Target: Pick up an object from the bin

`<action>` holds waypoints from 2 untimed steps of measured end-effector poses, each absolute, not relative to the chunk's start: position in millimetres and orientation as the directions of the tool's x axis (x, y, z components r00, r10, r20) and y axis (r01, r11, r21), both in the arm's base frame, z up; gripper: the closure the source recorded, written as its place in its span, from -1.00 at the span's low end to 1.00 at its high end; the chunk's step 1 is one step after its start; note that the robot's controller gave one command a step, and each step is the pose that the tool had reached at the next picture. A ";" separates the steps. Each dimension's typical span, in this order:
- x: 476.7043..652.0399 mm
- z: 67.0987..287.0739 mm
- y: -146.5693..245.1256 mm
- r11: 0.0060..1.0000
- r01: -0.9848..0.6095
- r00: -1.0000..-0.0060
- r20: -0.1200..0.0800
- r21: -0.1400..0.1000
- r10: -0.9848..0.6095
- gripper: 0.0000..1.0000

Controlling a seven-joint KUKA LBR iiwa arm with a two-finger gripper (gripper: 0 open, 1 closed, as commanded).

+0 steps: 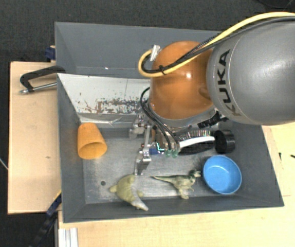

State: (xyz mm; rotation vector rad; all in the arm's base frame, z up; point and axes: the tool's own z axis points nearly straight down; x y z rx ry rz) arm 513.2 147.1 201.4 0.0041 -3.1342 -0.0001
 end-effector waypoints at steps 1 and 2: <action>506.2 70.4 102.3 0.991 -0.136 -0.991 -0.006 0.002 -0.136 -1.00; 527.7 72.8 33.9 0.993 0.115 -0.993 -0.009 0.010 0.115 -1.00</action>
Offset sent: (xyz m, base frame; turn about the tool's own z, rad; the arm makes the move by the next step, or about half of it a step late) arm -0.0089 -0.0450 -0.1314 -0.1352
